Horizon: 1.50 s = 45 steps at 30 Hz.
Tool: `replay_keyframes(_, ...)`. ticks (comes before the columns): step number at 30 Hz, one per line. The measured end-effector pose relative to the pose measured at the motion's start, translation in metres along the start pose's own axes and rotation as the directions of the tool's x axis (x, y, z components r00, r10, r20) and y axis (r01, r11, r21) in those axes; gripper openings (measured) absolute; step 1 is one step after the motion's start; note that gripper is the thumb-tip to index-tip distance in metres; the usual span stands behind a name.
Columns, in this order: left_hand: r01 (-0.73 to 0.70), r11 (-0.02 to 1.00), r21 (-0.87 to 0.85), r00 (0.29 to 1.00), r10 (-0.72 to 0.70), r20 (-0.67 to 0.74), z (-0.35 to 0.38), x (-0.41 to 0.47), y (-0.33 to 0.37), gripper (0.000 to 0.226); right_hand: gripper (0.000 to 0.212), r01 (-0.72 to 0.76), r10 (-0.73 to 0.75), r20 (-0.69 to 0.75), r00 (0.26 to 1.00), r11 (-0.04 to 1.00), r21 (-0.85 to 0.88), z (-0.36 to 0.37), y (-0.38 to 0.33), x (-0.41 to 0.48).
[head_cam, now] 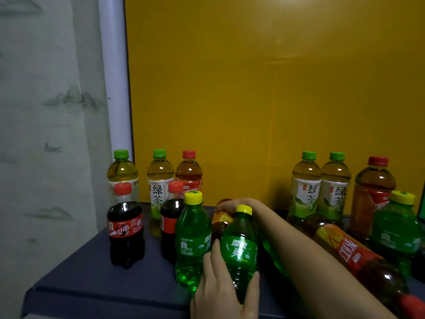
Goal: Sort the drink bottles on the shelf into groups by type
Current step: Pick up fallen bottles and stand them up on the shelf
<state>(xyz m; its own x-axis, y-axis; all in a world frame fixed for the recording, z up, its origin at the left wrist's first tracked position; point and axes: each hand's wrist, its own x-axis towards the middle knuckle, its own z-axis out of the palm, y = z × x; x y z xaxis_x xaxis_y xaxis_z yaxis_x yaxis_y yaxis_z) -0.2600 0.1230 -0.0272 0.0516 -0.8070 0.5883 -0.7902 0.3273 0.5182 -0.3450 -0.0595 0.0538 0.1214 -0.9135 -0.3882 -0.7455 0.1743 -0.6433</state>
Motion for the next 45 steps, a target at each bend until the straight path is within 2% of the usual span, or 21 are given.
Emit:
replay_keyframes(2,-0.011,0.999,-0.045,1.000,0.011,0.009,-0.002,-0.002,0.000,0.077,0.025,0.034,-0.024,-0.083,0.996,0.993,0.117,-0.002,0.003,-0.010)
replay_keyframes(4,-0.019,0.996,-0.089,1.000,0.019,-0.002,-0.002,-0.003,0.002,0.076,0.042,0.134,-0.075,-0.253,0.965,0.965,0.225,-0.008,0.008,-0.019)
replay_keyframes(7,-0.037,0.991,-0.132,0.999,0.037,-0.003,0.005,-0.003,0.004,0.075,0.043,0.306,-0.179,-0.361,0.915,0.891,0.335,-0.021,0.012,-0.029)
replay_keyframes(9,-0.061,0.971,-0.231,0.995,0.042,-0.086,0.016,-0.002,0.006,0.078,0.048,0.382,-0.244,-0.421,0.873,0.880,0.282,-0.026,0.014,-0.038)
replay_keyframes(12,-0.061,0.935,-0.349,0.996,0.034,-0.086,0.026,-0.001,0.009,0.087,0.084,0.439,-0.337,-0.540,0.771,0.896,0.068,-0.030,0.028,-0.034)
replay_keyframes(14,-0.068,0.922,-0.380,0.997,0.046,-0.067,0.030,0.002,0.009,0.085,0.083,0.465,-0.396,-0.571,0.719,0.885,-0.029,-0.023,0.033,-0.044)
replay_keyframes(16,-0.049,0.916,-0.398,0.998,0.033,-0.045,0.034,0.005,0.009,0.085,0.073,0.457,-0.407,-0.587,0.700,0.887,-0.070,-0.019,0.034,-0.054)
replay_keyframes(23,0.036,0.925,-0.378,0.999,-0.042,-0.005,0.040,0.017,0.008,0.083,0.074,0.410,-0.395,-0.557,0.730,0.906,-0.105,-0.016,0.040,-0.054)
replay_keyframes(29,0.008,0.923,-0.384,0.999,-0.025,-0.040,0.036,0.015,0.002,0.085,0.060,0.338,-0.379,-0.537,0.754,0.924,-0.178,-0.024,0.040,-0.079)
replay_keyframes(31,-0.073,0.925,-0.374,0.989,0.019,-0.146,0.033,0.006,0.004,0.078,0.057,0.297,-0.372,-0.555,0.744,0.928,-0.224,-0.032,0.045,-0.102)
replay_keyframes(33,-0.224,0.915,-0.337,0.945,0.120,-0.303,0.031,-0.006,0.008,0.059,0.049,0.249,-0.370,-0.600,0.709,0.928,-0.277,-0.043,0.060,-0.122)
replay_keyframes(35,-0.338,0.887,-0.314,0.902,0.210,-0.377,0.031,-0.014,0.016,0.042,0.041,0.197,-0.377,-0.629,0.680,0.920,-0.339,-0.053,0.078,-0.146)
replay_keyframes(37,-0.364,0.875,-0.319,0.907,0.255,-0.335,0.034,-0.009,0.027,0.034,0.035,0.139,-0.358,-0.626,0.693,0.918,-0.372,-0.057,0.099,-0.165)
replay_keyframes(40,-0.324,0.914,-0.243,0.942,0.287,-0.177,0.039,0.007,0.051,0.031,0.033,0.016,-0.265,-0.585,0.767,0.919,-0.395,-0.057,0.127,-0.184)
replay_keyframes(43,-0.189,0.977,-0.099,0.980,0.194,0.045,0.042,0.029,0.073,0.042,0.039,-0.108,-0.174,-0.570,0.803,0.898,-0.427,-0.051,0.149,-0.187)
replay_keyframes(45,-0.108,0.992,0.058,0.975,0.095,0.198,0.048,0.042,0.085,0.049,0.043,-0.157,-0.161,-0.563,0.811,0.867,-0.473,-0.044,0.163,-0.190)
